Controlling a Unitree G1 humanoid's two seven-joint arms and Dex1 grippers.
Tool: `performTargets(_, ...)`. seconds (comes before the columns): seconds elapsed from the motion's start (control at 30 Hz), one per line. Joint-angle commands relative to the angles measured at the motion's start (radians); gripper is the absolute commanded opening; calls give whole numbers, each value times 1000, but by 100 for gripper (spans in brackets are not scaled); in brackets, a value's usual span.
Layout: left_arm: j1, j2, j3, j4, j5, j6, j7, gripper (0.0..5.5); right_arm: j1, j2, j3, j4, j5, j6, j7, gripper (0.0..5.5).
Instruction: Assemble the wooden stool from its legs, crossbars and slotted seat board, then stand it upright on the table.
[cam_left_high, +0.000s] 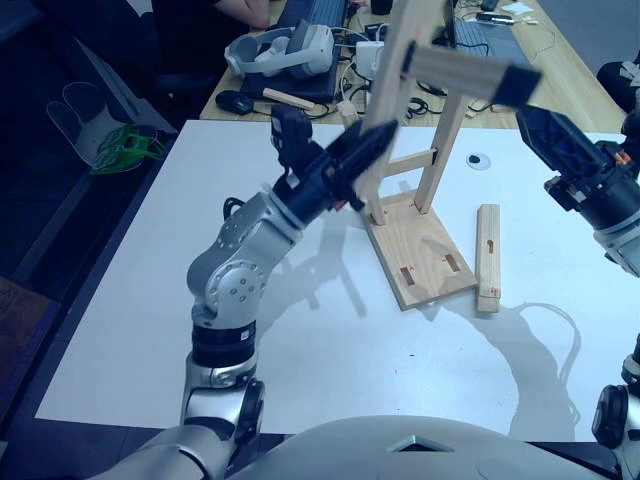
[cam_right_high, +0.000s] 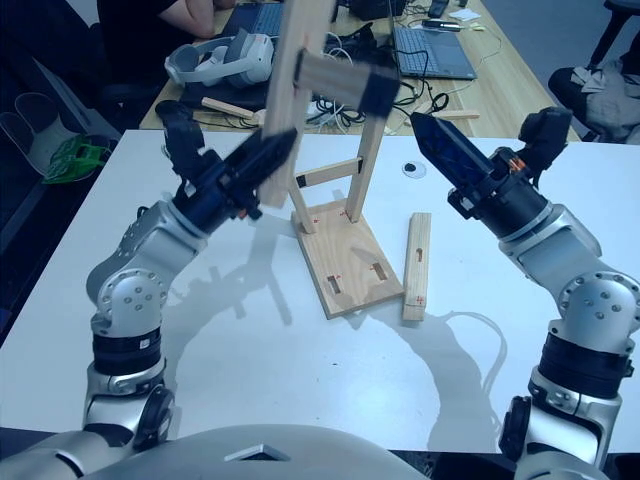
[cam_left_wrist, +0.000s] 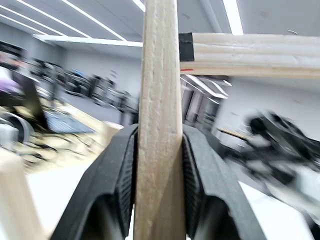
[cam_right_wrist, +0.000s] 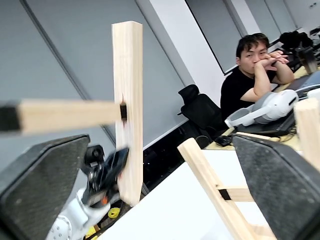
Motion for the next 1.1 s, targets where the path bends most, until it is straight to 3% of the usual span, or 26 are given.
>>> performTargets(0.03, -58, -86, -37, 16, 167, -151, 118, 103, -3, 0, 40, -22, -34, 27, 20, 540)
performTargets(0.37, -25, -123, -87, 18, 343, -268, 177, 103, -31, 50, 74, -49, -57, 14, 12, 540)
performTargets(0.57, -17, -151, -78, 4, 233, -195, 140, 103, -33, 65, 71, -54, -60, 8, 10, 540)
performTargets(1.1, 5, -172, -86, -46, 148, -142, 111, 103, 1, -122, -35, 180, -286, 7, 207, 540)
